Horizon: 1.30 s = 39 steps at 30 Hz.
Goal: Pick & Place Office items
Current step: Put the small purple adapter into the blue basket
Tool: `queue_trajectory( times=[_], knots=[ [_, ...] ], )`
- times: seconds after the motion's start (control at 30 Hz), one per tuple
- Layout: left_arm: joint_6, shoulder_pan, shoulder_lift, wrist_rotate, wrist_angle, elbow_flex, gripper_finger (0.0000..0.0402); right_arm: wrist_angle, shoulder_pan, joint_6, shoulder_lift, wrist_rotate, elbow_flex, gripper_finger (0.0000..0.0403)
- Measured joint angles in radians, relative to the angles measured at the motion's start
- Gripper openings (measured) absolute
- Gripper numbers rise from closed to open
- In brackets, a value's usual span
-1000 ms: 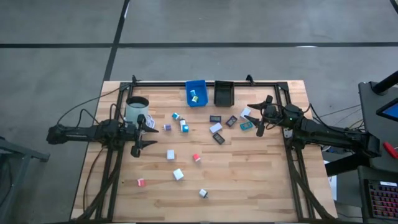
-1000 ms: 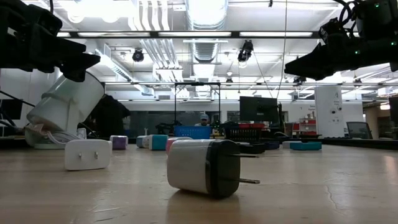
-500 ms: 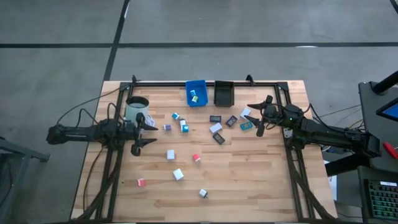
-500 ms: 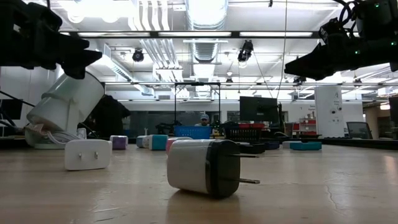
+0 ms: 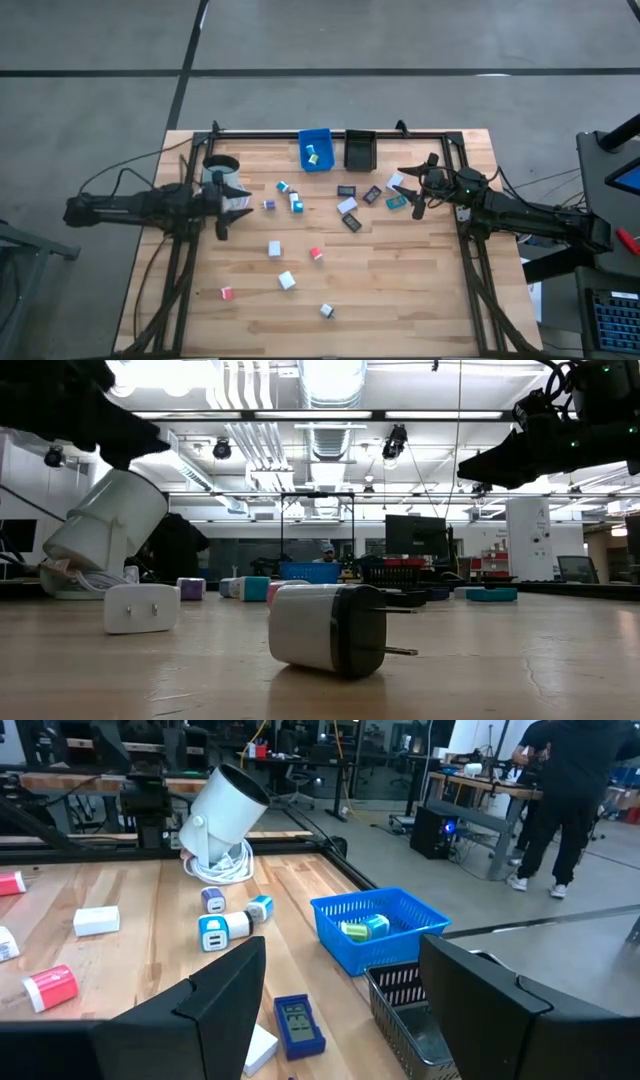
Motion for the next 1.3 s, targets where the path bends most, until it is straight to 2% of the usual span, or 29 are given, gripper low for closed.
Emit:
queue_trajectory(
  times=[0.13,0.43,0.63,0.83,1.13,1.3],
  knots=[
    [-0.099,0.000,0.134,-0.071,-0.029,0.052,0.0227,0.000,0.000,0.000,0.000,0.000,0.000,0.0256],
    [-0.161,0.000,0.433,-0.094,-0.045,0.257,0.0227,0.000,0.000,0.000,0.000,0.000,0.000,0.0256],
    [-0.272,0.001,0.646,-0.160,-0.260,0.434,0.0227,0.000,0.000,0.000,0.000,0.000,0.000,0.0256],
    [-0.503,0.024,0.823,-0.189,-0.520,0.577,0.0227,0.000,0.000,0.000,0.000,0.000,0.000,0.0256],
    [-0.450,0.048,0.946,-0.160,-0.549,0.596,0.0227,0.000,0.000,0.000,0.000,0.000,0.000,0.0256],
    [-0.335,0.137,0.971,-0.032,-0.549,0.596,0.0227,0.000,0.000,0.000,0.000,0.000,0.000,0.0256]
  ],
)
